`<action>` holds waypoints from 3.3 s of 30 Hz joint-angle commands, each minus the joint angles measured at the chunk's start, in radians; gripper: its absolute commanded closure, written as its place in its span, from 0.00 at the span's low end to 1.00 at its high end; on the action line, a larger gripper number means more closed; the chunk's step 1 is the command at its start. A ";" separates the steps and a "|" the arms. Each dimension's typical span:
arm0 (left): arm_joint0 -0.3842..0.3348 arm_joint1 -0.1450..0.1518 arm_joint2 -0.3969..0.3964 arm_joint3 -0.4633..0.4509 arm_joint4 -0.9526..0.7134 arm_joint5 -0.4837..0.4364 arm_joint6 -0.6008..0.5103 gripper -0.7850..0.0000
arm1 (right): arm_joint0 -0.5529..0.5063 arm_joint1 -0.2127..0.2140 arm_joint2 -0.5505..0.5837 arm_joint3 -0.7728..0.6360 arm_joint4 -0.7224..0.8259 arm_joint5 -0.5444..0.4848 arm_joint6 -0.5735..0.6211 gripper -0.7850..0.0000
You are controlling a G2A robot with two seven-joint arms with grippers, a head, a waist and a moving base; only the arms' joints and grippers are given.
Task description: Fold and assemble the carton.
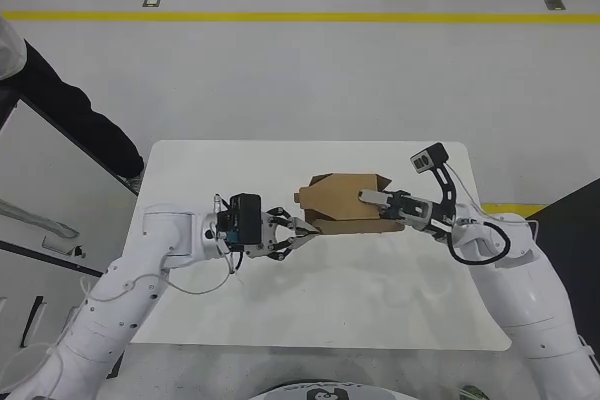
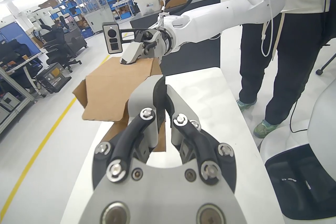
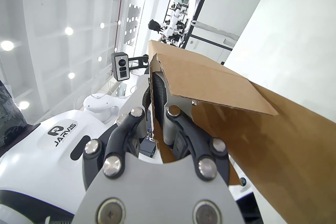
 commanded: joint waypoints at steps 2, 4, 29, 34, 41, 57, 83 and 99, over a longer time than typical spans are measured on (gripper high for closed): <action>-0.004 0.001 -0.006 0.017 -0.008 0.003 0.000 1.00 | 0.002 0.000 0.000 0.001 0.002 -0.001 0.000 1.00; -0.004 0.002 -0.018 0.026 -0.007 0.009 -0.005 1.00 | 0.002 0.000 0.002 0.002 0.003 -0.001 0.002 1.00; -0.025 -0.004 0.015 0.035 -0.020 0.017 -0.024 1.00 | 0.000 0.000 -0.011 0.000 -0.015 0.013 -0.019 1.00; -0.030 -0.007 0.032 0.029 -0.013 0.014 -0.028 1.00 | 0.005 -0.001 -0.015 0.004 -0.023 0.026 -0.033 1.00; -0.051 -0.015 0.074 0.025 -0.009 0.012 -0.036 1.00 | 0.013 -0.003 -0.026 0.009 -0.027 0.034 -0.046 1.00; -0.099 -0.031 0.127 0.048 0.013 0.045 -0.057 1.00 | 0.008 -0.004 -0.028 0.013 -0.012 0.034 -0.043 1.00; -0.052 -0.015 0.036 0.060 0.003 0.064 -0.034 1.00 | 0.003 0.003 0.004 0.045 0.110 -0.002 0.184 1.00; -0.067 -0.011 0.007 0.085 0.039 0.071 -0.024 1.00 | 0.010 0.008 -0.011 0.056 0.099 0.010 0.264 1.00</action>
